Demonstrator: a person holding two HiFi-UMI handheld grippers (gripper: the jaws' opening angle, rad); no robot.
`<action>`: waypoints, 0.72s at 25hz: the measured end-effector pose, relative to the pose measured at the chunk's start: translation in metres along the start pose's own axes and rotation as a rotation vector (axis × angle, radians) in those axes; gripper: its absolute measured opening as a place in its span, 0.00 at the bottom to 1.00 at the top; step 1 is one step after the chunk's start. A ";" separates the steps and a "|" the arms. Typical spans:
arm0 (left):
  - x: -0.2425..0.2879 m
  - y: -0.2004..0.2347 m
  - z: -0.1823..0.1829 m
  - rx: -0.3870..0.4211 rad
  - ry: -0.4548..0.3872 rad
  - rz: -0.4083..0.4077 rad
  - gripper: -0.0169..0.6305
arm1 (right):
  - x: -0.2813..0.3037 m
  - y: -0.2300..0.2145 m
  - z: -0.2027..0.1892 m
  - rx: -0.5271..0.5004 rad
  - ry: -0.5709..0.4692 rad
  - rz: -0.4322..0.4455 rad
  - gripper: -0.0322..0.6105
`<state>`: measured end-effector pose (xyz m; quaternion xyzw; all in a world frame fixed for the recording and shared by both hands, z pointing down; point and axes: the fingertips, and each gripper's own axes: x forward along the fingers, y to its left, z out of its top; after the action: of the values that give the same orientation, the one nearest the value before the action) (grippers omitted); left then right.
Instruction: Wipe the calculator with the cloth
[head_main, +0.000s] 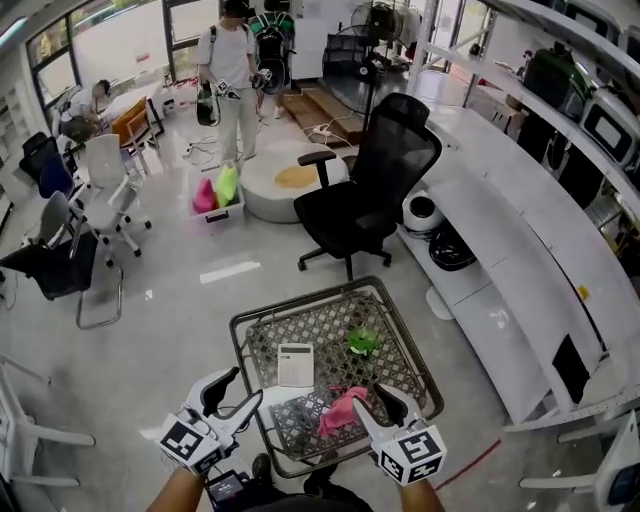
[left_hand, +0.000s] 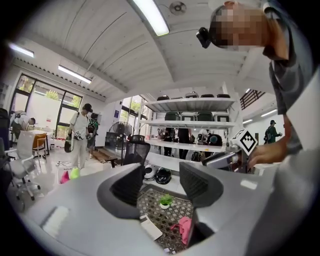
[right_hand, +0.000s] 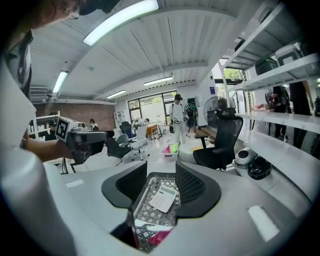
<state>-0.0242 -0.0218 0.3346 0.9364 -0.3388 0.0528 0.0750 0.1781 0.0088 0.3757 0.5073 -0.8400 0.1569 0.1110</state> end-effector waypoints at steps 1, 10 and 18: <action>0.002 0.001 -0.005 -0.005 0.009 0.017 0.42 | 0.006 -0.004 -0.008 0.003 0.017 0.014 0.30; 0.009 0.008 -0.053 -0.065 0.081 0.127 0.43 | 0.051 -0.023 -0.107 0.059 0.215 0.117 0.33; 0.017 0.030 -0.108 -0.142 0.152 0.093 0.43 | 0.089 -0.036 -0.209 0.128 0.415 0.058 0.40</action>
<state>-0.0361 -0.0362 0.4464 0.9053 -0.3780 0.1031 0.1639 0.1749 -0.0012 0.6060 0.4459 -0.8017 0.3141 0.2447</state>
